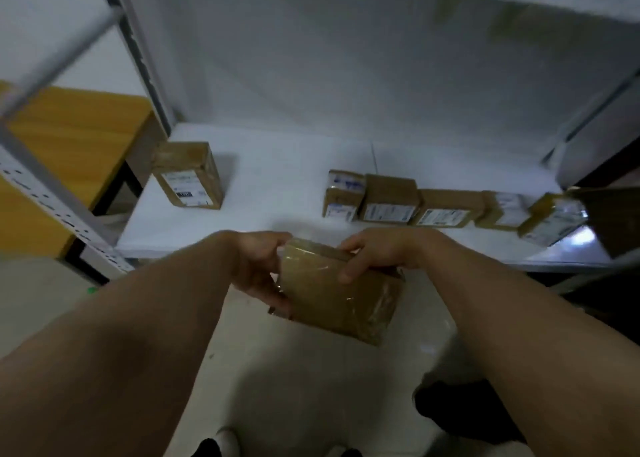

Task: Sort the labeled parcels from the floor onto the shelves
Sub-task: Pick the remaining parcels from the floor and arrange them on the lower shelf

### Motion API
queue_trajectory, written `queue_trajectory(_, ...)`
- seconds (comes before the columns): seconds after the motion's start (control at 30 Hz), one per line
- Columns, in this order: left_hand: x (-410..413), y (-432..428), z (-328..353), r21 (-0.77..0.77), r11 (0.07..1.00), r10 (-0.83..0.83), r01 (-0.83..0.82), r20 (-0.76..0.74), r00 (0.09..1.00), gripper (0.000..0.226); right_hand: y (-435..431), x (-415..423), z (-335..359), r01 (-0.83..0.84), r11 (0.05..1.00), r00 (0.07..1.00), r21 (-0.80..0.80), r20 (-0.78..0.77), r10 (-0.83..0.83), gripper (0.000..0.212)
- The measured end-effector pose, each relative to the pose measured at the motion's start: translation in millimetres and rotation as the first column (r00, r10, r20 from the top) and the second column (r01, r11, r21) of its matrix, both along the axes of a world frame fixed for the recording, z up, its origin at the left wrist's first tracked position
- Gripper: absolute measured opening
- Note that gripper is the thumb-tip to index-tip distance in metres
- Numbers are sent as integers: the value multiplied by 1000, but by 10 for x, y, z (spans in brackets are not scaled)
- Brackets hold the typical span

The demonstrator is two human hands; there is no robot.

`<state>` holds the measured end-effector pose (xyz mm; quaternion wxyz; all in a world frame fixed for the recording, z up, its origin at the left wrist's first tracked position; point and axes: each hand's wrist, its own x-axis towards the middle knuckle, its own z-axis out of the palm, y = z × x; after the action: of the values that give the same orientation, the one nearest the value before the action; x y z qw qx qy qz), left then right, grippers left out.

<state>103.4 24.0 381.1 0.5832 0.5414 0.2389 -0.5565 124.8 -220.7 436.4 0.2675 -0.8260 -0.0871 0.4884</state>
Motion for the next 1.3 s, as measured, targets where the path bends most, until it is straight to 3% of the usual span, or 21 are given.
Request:
queue_trajectory(0.07,2,52,630,-20,999,29,-27,63,998,46,10,-15,638,-11,1000,999,9,34,10,54)
queue_trajectory(0.17,34,75,1442,-57,995,96,-85,240,966,18,51,-61,1411,-3,999,989,32,150,-2,39)
queue_trajectory(0.23,44,112,1815,-74,993,116,-95,378,918,13,42,-80,1755,39,995,956,97,286,-65,33)
queue_trajectory(0.27,39,150,1954,-97,990,131,-98,440,888,27,6,-77,1872,100,983,921,155,360,-151,33)
queue_trajectory(0.37,-2,350,2210,-203,977,161,-58,541,825,103,-185,-97,2076,297,912,781,284,477,-402,46)
queue_trajectory(0.47,-109,471,2375,-283,949,74,138,626,777,119,-325,-169,2173,361,897,822,256,366,-435,64)
queue_trajectory(0.53,-145,506,2461,-283,945,72,166,673,736,114,-335,-219,2284,326,881,863,343,273,-426,61)
queue_trajectory(0.6,-178,497,2581,-285,933,48,220,703,709,103,-270,-264,2444,249,883,886,398,274,-374,53)
queue_trajectory(0.73,-216,472,2873,-210,935,-19,285,774,633,68,-94,-298,2799,112,932,909,344,344,-236,46)
queue_trajectory(0.9,-188,382,3234,-116,963,-45,245,824,565,82,26,-286,3004,26,965,925,261,360,-122,52)
queue_trajectory(1.1,-169,196,3567,80,978,-168,192,852,497,51,95,-204,2949,38,952,928,305,343,-147,58)
queue_trajectory(1.3,-90,38,3626,297,936,-349,190,856,382,49,41,-106,2895,7,943,929,332,346,-129,61)
